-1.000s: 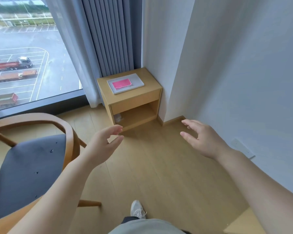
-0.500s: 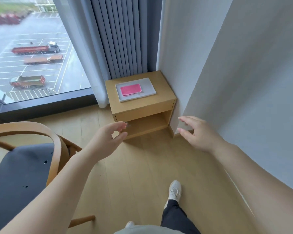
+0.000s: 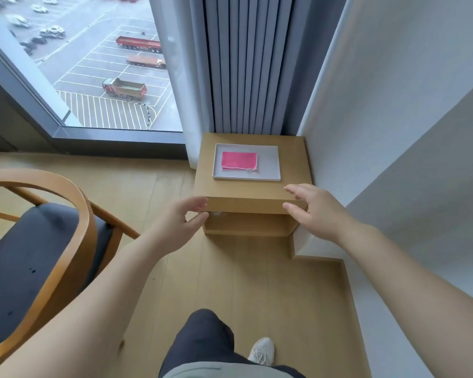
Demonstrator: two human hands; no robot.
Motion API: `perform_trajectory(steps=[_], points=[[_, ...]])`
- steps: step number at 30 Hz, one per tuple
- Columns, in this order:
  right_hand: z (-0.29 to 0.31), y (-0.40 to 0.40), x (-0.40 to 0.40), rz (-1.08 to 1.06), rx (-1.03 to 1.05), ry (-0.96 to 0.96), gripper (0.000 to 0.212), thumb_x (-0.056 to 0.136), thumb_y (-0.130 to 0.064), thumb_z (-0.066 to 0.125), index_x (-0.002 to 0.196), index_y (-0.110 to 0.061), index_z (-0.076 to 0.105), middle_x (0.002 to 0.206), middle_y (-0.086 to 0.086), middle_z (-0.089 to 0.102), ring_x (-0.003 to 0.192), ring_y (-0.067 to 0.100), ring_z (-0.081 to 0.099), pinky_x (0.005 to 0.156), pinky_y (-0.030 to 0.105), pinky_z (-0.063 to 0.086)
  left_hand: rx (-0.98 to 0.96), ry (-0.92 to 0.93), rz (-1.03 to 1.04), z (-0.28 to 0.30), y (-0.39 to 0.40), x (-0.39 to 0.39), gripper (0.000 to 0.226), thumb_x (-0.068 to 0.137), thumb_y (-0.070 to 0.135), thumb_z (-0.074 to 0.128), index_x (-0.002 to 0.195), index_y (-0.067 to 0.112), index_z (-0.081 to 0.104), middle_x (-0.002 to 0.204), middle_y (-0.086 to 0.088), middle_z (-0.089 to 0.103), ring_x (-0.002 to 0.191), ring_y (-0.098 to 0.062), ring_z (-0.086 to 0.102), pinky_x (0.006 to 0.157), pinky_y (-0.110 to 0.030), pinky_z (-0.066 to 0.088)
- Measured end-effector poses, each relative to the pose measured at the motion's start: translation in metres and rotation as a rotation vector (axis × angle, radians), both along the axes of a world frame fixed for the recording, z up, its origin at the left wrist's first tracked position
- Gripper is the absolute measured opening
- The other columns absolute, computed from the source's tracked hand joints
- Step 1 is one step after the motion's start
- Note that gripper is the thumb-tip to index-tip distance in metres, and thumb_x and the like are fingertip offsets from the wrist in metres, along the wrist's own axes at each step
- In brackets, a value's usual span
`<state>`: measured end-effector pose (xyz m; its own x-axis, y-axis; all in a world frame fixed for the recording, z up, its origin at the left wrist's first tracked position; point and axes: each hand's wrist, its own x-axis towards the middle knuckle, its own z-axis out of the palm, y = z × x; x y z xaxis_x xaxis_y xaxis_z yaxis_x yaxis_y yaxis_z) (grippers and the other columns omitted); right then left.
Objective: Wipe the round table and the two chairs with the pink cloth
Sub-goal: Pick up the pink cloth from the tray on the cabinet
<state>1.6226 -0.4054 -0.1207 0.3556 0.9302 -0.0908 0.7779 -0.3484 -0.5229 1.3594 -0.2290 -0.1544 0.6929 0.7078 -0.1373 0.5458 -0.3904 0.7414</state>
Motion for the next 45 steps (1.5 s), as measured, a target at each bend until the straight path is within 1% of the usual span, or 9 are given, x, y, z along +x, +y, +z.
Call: perform_trajectory(steps=[6,12,21,29,33,37,40,43,45], points=[[-0.013,0.073,0.041,0.072,-0.076,-0.031,0.048,0.097,-0.036,0.051,0.141,-0.020,0.046,0.141,-0.002,0.049,0.126,0.013,0.046,0.102,0.027,0.036,-0.022,-0.020,0.073,-0.013,0.055,0.025,0.028,0.091,0.034,0.056,0.119,0.038,0.055,0.106,0.028,0.059,0.102,0.012,0.053,0.091,-0.021,0.040],[-0.026,0.157,0.094,0.024,-0.135,-0.053,0.046,0.097,-0.036,0.050,0.141,-0.021,0.046,0.142,-0.004,0.048,0.126,0.013,0.046,0.101,0.029,0.039,-0.041,-0.042,0.058,-0.028,0.160,0.087,0.032,0.091,0.027,0.059,0.123,0.026,0.059,0.104,0.022,0.062,0.101,0.006,0.057,0.093,-0.024,0.043],[-0.060,0.265,0.160,-0.061,-0.301,-0.004,0.046,0.099,-0.032,0.048,0.143,-0.019,0.043,0.147,-0.001,0.043,0.132,0.016,0.041,0.104,0.029,0.033,-0.104,0.117,-0.099,-0.065,0.289,0.195,0.036,0.092,0.024,0.057,0.128,0.022,0.058,0.115,0.012,0.064,0.102,-0.003,0.058,0.090,-0.023,0.041],[-0.128,0.345,0.219,0.036,-0.466,0.043,0.046,0.099,-0.027,0.047,0.143,-0.015,0.043,0.147,0.004,0.041,0.132,0.020,0.041,0.106,0.033,0.035,-0.127,0.277,-0.154,-0.123,0.342,0.261,0.037,0.092,0.021,0.055,0.130,0.020,0.055,0.122,0.002,0.061,0.101,-0.013,0.057,0.083,-0.024,0.041],[-0.179,0.382,0.241,0.132,-0.547,0.075,0.046,0.099,-0.025,0.046,0.144,-0.015,0.042,0.155,0.005,0.027,0.139,0.022,0.032,0.110,0.032,0.027,-0.083,0.369,-0.118,-0.159,0.356,0.280,0.040,0.093,0.018,0.051,0.134,0.019,0.051,0.133,0.000,0.055,0.112,-0.020,0.056,0.083,-0.028,0.044],[-0.241,0.408,0.262,0.231,-0.674,0.029,0.045,0.098,-0.026,0.046,0.142,-0.017,0.044,0.160,0.006,0.007,0.141,0.027,0.025,0.108,0.037,0.031,-0.040,0.494,-0.158,-0.212,0.366,0.310,0.045,0.092,0.011,0.048,0.136,0.020,0.048,0.141,0.001,0.045,0.115,-0.023,0.053,0.077,-0.033,0.047],[-0.288,0.418,0.274,0.259,-0.718,-0.009,0.039,0.097,-0.026,0.047,0.134,-0.015,0.052,0.161,0.005,-0.003,0.146,0.025,0.011,0.111,0.041,0.029,-0.019,0.595,-0.216,-0.255,0.373,0.329,0.051,0.088,0.003,0.046,0.136,0.019,0.048,0.141,-0.003,0.042,0.123,-0.023,0.044,0.088,-0.040,0.049],[-0.326,0.422,0.282,0.284,-0.728,-0.007,0.035,0.096,-0.025,0.047,0.128,-0.015,0.058,0.162,0.002,-0.005,0.147,0.021,0.005,0.112,0.040,0.026,-0.011,0.684,-0.318,-0.291,0.376,0.342,0.054,0.087,0.004,0.048,0.139,0.018,0.046,0.155,-0.011,0.022,0.141,-0.026,0.023,0.108,-0.041,0.034],[-0.344,0.425,0.286,0.293,-0.719,-0.004,0.034,0.096,-0.026,0.047,0.126,-0.016,0.059,0.162,0.001,-0.004,0.147,0.021,0.004,0.112,0.041,0.025,0.017,0.705,-0.356,-0.306,0.379,0.349,0.055,0.087,0.004,0.048,0.140,0.017,0.044,0.157,-0.012,0.018,0.143,-0.026,0.018,0.110,-0.040,0.028]])
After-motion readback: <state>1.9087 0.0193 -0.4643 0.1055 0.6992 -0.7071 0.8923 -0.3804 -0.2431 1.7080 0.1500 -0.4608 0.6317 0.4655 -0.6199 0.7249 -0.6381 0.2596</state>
